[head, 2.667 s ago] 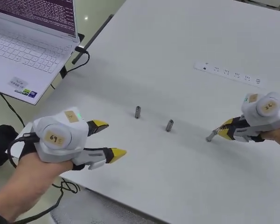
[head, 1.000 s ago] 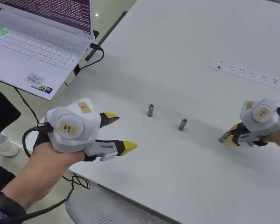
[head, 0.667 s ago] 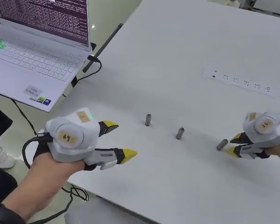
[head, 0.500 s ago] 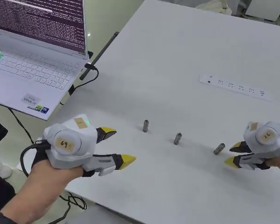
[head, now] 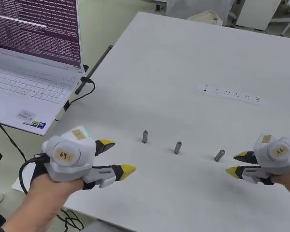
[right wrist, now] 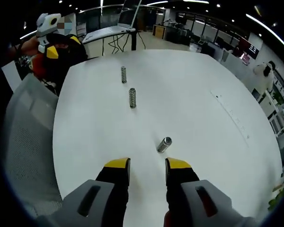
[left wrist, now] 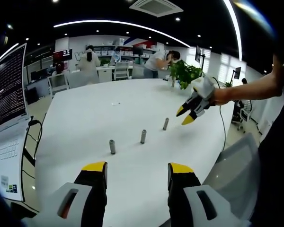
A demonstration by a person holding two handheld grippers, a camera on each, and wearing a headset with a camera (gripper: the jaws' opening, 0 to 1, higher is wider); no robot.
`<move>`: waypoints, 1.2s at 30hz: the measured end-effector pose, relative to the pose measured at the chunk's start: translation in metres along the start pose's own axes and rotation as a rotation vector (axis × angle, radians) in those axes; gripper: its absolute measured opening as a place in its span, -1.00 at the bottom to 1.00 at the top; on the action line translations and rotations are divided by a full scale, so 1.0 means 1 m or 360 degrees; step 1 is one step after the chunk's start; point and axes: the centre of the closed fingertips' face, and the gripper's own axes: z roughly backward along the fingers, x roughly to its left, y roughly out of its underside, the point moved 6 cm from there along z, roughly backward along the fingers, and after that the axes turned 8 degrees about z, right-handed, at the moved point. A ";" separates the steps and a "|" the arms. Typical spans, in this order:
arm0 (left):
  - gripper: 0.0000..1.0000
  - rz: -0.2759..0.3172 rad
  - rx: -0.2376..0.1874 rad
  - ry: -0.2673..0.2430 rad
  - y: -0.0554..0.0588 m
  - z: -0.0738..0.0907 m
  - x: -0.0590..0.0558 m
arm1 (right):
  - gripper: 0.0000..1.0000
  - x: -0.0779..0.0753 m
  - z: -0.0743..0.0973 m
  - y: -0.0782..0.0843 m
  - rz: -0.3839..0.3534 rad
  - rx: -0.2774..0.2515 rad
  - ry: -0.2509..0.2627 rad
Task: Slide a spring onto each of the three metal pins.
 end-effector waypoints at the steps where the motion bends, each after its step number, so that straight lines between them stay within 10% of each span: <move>1: -0.08 -0.0001 -0.0004 0.0000 0.000 0.000 0.001 | -0.44 0.002 0.002 -0.003 -0.0017 -0.0025 0.0017; 20: -0.05 -0.0001 -0.0035 0.0032 -0.002 0.001 0.007 | -0.16 0.041 0.052 -0.005 -0.0373 -0.0289 0.0225; 36: 0.00 -0.0004 -0.0075 0.0029 -0.012 0.000 0.001 | 0.12 0.089 0.079 0.008 -0.0593 -0.0348 0.0313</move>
